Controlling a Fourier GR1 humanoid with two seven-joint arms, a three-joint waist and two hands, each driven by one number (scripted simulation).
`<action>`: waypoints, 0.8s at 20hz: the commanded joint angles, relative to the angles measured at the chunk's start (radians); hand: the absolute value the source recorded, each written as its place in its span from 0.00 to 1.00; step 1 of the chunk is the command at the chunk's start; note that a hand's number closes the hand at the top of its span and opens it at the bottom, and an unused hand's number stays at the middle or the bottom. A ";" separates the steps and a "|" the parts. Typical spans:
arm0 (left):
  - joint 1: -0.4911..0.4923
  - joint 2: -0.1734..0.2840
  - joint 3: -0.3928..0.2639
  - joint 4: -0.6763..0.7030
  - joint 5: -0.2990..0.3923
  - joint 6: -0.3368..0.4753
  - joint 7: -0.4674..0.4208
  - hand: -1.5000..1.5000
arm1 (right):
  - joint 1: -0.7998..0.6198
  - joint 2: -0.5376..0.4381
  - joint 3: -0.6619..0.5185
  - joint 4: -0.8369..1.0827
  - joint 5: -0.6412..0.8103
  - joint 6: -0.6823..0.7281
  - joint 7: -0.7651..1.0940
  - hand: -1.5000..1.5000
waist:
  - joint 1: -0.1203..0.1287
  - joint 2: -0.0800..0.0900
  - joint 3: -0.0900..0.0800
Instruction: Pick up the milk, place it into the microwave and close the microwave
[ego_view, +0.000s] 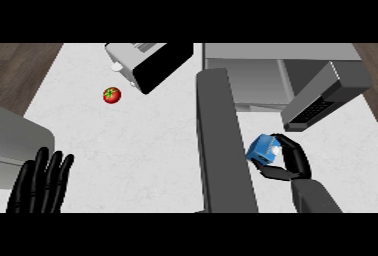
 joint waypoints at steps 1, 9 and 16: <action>0.027 0.005 -0.011 -0.020 -0.007 0.001 -0.017 0.00 | -0.042 0.018 0.025 -0.025 -0.007 0.133 -0.045 1.00 | -0.001 -0.004 0.000; 0.057 0.013 0.014 -0.026 0.035 -0.004 -0.024 0.00 | 0.190 -0.021 0.039 -0.091 -0.028 0.161 -0.210 1.00 | -0.009 -0.004 0.000; 0.036 0.022 0.074 0.001 0.078 -0.009 -0.028 0.00 | 0.262 0.035 0.083 -0.307 -0.059 0.096 -0.074 1.00 | -0.017 -0.005 -0.002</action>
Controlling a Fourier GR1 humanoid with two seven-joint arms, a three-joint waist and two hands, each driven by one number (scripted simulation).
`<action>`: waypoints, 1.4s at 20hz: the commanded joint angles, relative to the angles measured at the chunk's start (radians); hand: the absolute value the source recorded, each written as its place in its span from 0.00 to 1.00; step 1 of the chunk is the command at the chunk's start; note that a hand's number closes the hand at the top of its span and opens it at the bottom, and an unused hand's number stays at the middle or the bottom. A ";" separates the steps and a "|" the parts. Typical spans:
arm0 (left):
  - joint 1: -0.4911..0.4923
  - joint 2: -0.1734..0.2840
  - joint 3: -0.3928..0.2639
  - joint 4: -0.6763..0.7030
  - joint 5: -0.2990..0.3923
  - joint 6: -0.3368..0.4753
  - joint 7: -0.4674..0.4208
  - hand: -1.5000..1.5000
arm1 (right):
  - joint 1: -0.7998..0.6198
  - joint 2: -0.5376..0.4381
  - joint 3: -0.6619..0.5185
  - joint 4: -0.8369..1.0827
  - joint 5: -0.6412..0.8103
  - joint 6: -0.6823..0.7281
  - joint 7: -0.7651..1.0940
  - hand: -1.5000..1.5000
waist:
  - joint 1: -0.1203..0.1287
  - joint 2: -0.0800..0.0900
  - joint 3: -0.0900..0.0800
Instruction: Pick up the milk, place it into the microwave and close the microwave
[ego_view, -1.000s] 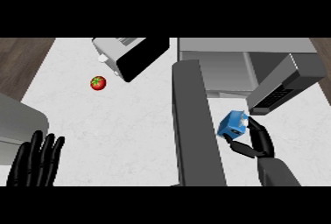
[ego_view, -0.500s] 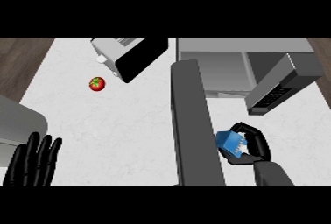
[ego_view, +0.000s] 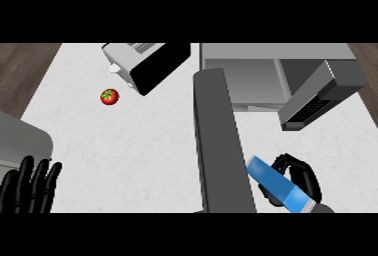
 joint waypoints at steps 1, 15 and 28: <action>-0.001 0.013 0.054 0.030 0.049 -0.014 -0.014 0.00 | 0.050 0.030 0.025 -0.131 -0.012 0.011 -0.006 1.00 | -0.002 0.001 0.000; 0.032 0.047 0.170 0.079 0.164 -0.095 -0.088 0.00 | -0.203 0.108 0.055 -0.252 0.088 -0.295 0.360 1.00 | 0.010 0.003 0.000; -0.039 0.066 0.193 0.025 0.183 -0.105 0.003 0.00 | -0.667 -0.033 -0.094 0.269 0.151 -0.466 0.413 1.00 | 0.053 0.021 0.003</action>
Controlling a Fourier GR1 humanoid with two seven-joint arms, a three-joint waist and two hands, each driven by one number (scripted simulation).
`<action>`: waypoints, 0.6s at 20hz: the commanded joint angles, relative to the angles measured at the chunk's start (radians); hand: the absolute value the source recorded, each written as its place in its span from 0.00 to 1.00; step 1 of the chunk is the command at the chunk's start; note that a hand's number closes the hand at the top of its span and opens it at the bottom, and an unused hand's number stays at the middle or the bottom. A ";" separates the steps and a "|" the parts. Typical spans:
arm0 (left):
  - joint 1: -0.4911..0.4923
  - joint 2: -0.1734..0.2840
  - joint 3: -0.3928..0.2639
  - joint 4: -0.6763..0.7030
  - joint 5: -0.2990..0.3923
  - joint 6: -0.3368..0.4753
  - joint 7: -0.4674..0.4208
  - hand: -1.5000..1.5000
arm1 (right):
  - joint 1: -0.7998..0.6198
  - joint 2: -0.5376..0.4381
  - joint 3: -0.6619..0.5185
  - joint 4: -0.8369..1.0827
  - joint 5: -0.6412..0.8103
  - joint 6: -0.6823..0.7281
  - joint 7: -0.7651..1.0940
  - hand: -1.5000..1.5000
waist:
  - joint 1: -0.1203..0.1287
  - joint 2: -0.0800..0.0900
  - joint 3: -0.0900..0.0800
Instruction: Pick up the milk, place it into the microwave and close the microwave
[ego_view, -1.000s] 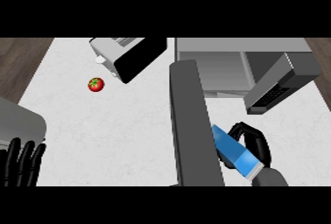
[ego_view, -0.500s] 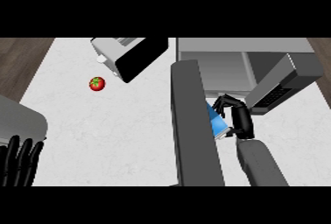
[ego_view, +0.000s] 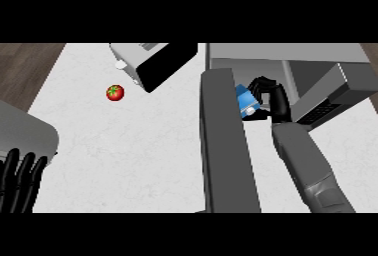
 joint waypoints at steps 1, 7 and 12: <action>-0.016 -0.011 -0.020 0.035 -0.019 -0.004 -0.014 0.00 | -0.140 -0.090 -0.038 0.139 0.016 -0.016 0.039 1.00 | 0.013 0.007 0.000; -0.037 -0.001 -0.007 0.048 -0.007 -0.022 -0.027 0.00 | -0.184 -0.081 -0.086 0.235 0.025 -0.236 0.006 1.00 | 0.041 0.022 0.002; -0.004 0.025 0.014 0.023 -0.010 -0.034 -0.013 0.00 | -0.197 -0.116 -0.081 0.243 0.065 -0.396 -0.069 1.00 | 0.059 0.025 0.003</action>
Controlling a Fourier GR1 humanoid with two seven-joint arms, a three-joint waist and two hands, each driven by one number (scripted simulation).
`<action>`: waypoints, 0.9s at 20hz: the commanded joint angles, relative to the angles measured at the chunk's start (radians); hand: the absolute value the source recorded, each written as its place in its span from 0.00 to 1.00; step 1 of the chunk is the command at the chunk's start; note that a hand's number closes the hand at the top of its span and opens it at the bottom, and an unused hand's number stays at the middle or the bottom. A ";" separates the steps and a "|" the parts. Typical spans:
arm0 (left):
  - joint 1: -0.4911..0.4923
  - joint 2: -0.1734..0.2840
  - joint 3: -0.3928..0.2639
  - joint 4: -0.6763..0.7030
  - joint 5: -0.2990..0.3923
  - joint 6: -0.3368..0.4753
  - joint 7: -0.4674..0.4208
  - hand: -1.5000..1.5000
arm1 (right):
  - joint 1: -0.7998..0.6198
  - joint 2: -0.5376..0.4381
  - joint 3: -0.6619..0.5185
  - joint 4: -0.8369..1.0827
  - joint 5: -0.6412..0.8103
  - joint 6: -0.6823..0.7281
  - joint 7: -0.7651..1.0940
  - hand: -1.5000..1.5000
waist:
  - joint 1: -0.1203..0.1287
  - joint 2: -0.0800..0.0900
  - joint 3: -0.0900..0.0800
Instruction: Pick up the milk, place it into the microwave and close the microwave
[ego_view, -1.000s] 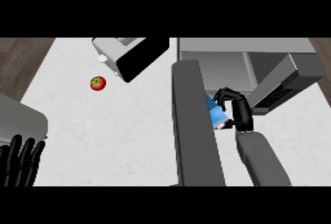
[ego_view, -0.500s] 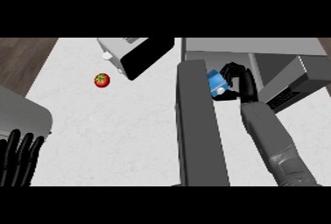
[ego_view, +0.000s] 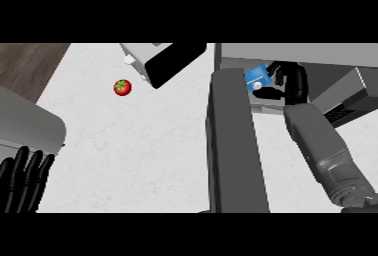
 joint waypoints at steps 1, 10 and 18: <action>-0.016 0.019 0.022 0.030 0.003 -0.016 -0.004 0.00 | -0.047 -0.026 0.034 0.056 0.067 -0.117 -0.010 1.00 | 0.012 0.006 -0.001; -0.025 -0.002 -0.012 0.050 -0.068 0.009 -0.022 0.00 | -0.132 0.008 0.119 0.178 0.158 -0.027 0.073 0.00 | 0.022 0.006 0.000; -0.022 0.007 -0.030 0.027 -0.085 -0.002 -0.015 0.00 | -0.139 0.036 0.089 0.170 0.133 -0.038 0.057 0.00 | 0.025 0.009 0.001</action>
